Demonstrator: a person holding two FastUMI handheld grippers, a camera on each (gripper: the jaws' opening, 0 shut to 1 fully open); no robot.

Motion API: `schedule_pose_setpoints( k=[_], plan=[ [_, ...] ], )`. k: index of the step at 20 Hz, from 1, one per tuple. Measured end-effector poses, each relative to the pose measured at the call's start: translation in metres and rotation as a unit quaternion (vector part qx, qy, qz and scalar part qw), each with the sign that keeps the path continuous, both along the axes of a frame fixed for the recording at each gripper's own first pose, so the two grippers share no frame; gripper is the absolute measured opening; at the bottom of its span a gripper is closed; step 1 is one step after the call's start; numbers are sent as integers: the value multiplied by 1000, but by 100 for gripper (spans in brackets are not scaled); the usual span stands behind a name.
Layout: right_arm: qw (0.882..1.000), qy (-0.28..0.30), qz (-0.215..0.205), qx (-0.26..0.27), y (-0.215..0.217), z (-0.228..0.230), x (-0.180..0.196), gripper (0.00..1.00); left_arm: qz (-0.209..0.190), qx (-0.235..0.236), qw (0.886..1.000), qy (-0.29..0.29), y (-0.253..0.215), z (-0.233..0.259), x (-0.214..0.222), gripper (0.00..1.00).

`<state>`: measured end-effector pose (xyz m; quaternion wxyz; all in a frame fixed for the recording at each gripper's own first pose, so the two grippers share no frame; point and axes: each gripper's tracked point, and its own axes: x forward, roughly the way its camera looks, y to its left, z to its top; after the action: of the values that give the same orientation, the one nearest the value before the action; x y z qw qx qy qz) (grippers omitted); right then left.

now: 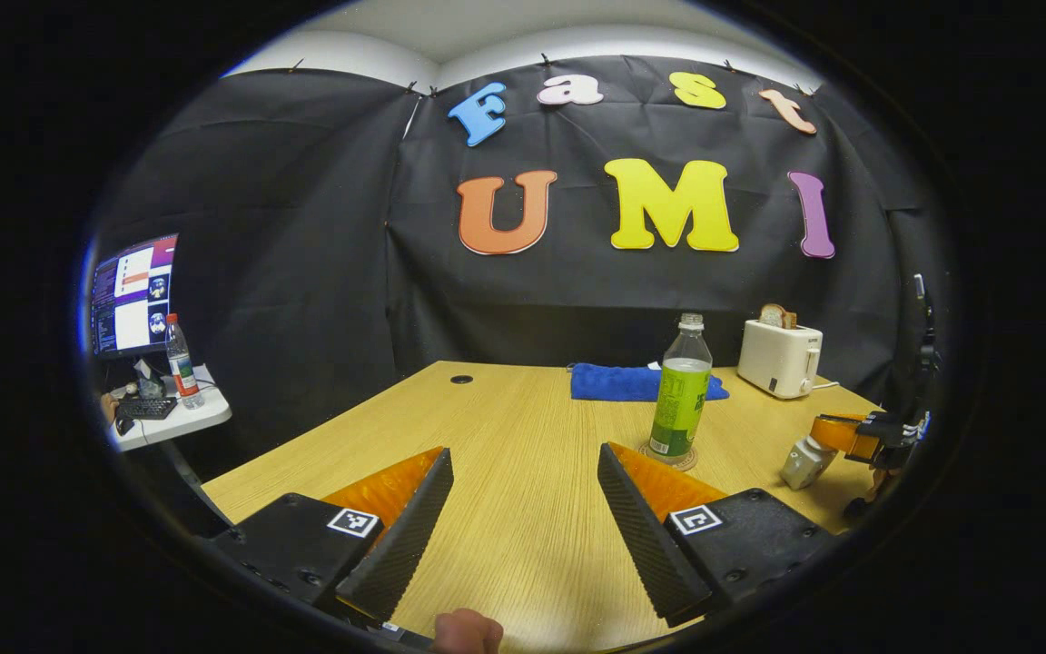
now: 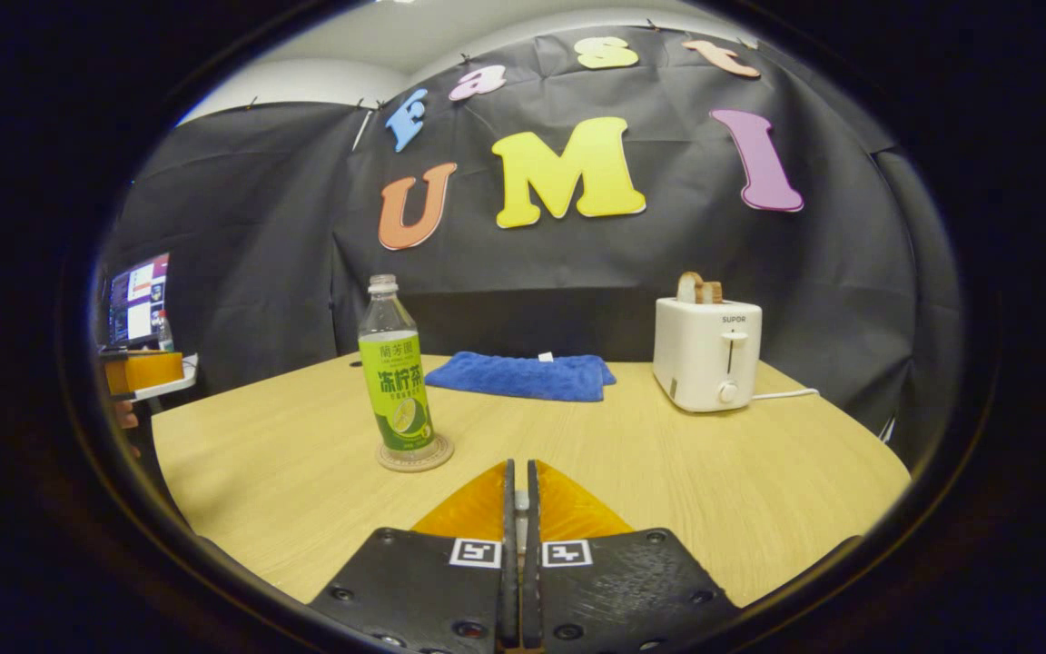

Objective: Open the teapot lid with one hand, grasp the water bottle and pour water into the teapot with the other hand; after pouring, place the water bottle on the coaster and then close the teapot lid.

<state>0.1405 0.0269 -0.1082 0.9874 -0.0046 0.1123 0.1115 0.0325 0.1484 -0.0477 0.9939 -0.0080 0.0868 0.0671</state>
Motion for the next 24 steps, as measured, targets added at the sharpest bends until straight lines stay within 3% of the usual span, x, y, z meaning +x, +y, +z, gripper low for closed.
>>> schedule_pose_setpoints(
  k=[4, 7, 8, 9, 10, 13, 17, 18, 24],
  plan=[
    [1000, -17, -5, 0, -2, 13, -6, 8, -7, -5, 1000, -6, -11, 5, -2, 100],
    [999, -40, -18, 30, -10, 29, -9, 23, -18, -14, 1000, -22, -27, 15, -5, 100],
    [998, -45, -21, 34, -13, 35, -15, 39, -23, -13, 999, -30, -33, 20, -7, 100],
    [998, -52, -30, 34, -19, 43, -19, 48, -28, -12, 999, -38, -39, 25, -8, 100],
    [997, -64, -40, 31, -27, 53, -24, 69, -34, -8, 998, -44, -46, 30, -9, 100],
    [993, -101, -56, 18, -38, 82, -47, 95, -52, -12, 997, -61, -71, 41, -10, 100],
    [987, -143, -73, 5, -51, 118, -80, 92, -69, -14, 994, -83, -103, 55, -17, 100],
    [986, -148, -80, 2, -55, 124, -89, 96, -70, -14, 994, -87, -108, 58, -20, 100],
    [985, -152, -86, 7, -56, 128, -138, 92, -75, -16, 993, -92, -131, 64, -39, 100]
  ],
)
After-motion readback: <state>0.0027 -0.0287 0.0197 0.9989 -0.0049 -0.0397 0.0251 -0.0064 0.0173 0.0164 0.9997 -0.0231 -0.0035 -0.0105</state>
